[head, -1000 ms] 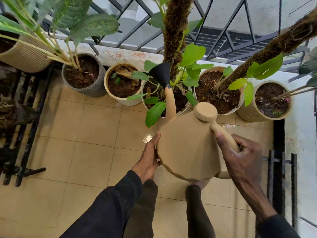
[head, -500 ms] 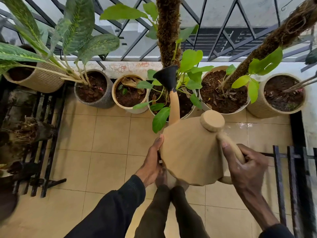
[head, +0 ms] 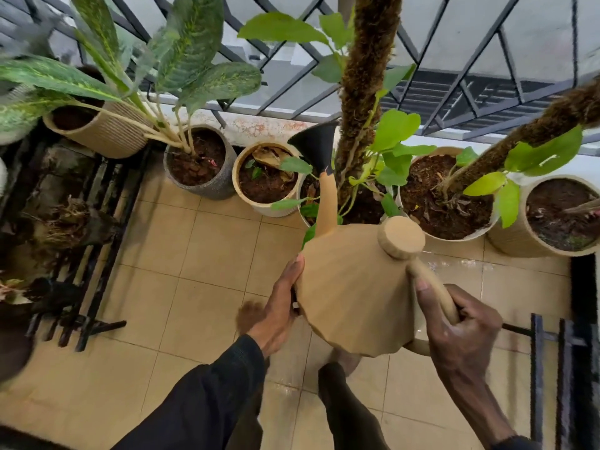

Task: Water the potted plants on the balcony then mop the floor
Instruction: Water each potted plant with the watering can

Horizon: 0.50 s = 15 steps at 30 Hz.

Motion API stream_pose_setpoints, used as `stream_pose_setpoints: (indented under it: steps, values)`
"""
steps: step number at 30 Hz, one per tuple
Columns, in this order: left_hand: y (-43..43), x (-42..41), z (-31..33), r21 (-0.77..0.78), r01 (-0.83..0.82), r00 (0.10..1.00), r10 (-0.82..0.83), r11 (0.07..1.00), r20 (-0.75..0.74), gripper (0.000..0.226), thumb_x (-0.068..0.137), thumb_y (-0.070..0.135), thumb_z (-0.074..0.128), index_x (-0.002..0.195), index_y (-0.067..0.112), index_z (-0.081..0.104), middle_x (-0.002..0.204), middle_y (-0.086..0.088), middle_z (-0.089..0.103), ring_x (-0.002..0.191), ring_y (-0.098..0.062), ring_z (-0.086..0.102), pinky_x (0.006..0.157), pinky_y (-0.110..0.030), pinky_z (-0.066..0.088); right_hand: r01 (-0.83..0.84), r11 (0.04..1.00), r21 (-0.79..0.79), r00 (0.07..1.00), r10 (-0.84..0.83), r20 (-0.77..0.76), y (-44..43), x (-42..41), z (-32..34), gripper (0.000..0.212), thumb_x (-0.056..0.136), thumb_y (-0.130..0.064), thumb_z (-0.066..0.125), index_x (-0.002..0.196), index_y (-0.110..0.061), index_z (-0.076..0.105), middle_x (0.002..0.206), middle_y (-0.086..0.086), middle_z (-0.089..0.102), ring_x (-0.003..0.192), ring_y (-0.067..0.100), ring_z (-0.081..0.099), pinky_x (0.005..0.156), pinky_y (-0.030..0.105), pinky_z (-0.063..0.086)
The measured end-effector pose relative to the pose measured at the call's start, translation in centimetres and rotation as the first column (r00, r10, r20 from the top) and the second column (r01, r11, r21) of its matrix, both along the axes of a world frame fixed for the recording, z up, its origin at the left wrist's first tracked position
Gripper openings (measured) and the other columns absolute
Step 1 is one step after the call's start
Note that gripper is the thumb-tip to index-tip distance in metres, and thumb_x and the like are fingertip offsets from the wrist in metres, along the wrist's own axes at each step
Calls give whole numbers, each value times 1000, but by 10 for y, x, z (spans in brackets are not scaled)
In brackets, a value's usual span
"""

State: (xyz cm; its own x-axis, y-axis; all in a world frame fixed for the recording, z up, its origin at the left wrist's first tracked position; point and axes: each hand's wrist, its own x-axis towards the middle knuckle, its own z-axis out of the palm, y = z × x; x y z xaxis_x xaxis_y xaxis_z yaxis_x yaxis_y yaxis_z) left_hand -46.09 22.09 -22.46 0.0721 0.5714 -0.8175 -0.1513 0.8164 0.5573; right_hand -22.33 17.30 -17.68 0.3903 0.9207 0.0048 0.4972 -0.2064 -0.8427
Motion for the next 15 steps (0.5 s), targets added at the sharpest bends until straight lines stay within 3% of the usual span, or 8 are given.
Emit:
stream_pose_setpoints:
  steps: [1, 3, 7, 10, 12, 15]
  values:
    - [3, -4, -2, -1, -8, 1000, 8, 1000, -3, 52, 95, 67, 47, 136, 38, 61, 126, 2, 72, 123, -25, 62, 105, -51, 50, 0, 1000, -3, 1000, 0, 2, 3, -4, -1, 53, 93, -47, 65, 59, -6, 58, 51, 10, 42, 46, 22, 40, 43, 34, 34]
    - [8, -13, -4, -13, -16, 1000, 16, 1000, 6, 53, 95, 67, 47, 137, 37, 61, 125, 3, 73, 124, -25, 62, 108, -54, 48, -3, 1000, -1, 1000, 3, 5, 11, -14, 0, 52, 92, -46, 65, 58, -7, 57, 50, 8, 42, 47, 19, 40, 44, 23, 31]
    - [17, -40, -9, -41, -47, 999, 47, 998, 14, 49, 100, 63, 43, 136, 36, 60, 122, 2, 74, 122, -26, 62, 108, -55, 48, -28, 1000, 4, 1000, 28, 7, 32, -44, 8, 40, 92, -43, 64, 59, -24, 54, 51, -6, 39, 48, 9, 41, 48, 9, 26]
    - [27, -66, -10, -58, -75, 997, 76, 995, 19, 51, 101, 60, 45, 135, 26, 62, 113, -1, 75, 114, -26, 64, 105, -54, 50, -44, 999, -27, 999, 45, 30, 45, -70, 7, 48, 92, -46, 64, 61, -10, 62, 51, 2, 46, 51, 17, 44, 47, 12, 28]
    - [32, -83, -11, -73, -107, 994, 107, 992, -4, 54, 102, 57, 47, 131, 15, 64, 98, -1, 75, 105, -26, 64, 100, -53, 52, -36, 998, -42, 999, 37, 20, 55, -88, 11, 48, 91, -48, 64, 61, -11, 62, 52, 2, 47, 51, 16, 44, 47, 12, 28]
    - [44, -111, -16, -117, -73, 997, 75, 990, 10, 55, 101, 61, 46, 132, 21, 66, 110, -6, 74, 113, -30, 63, 106, -57, 49, -25, 998, -64, 1000, 25, 10, 73, -117, 17, 52, 89, -54, 64, 57, -13, 58, 49, 4, 44, 50, 15, 41, 47, 13, 28]
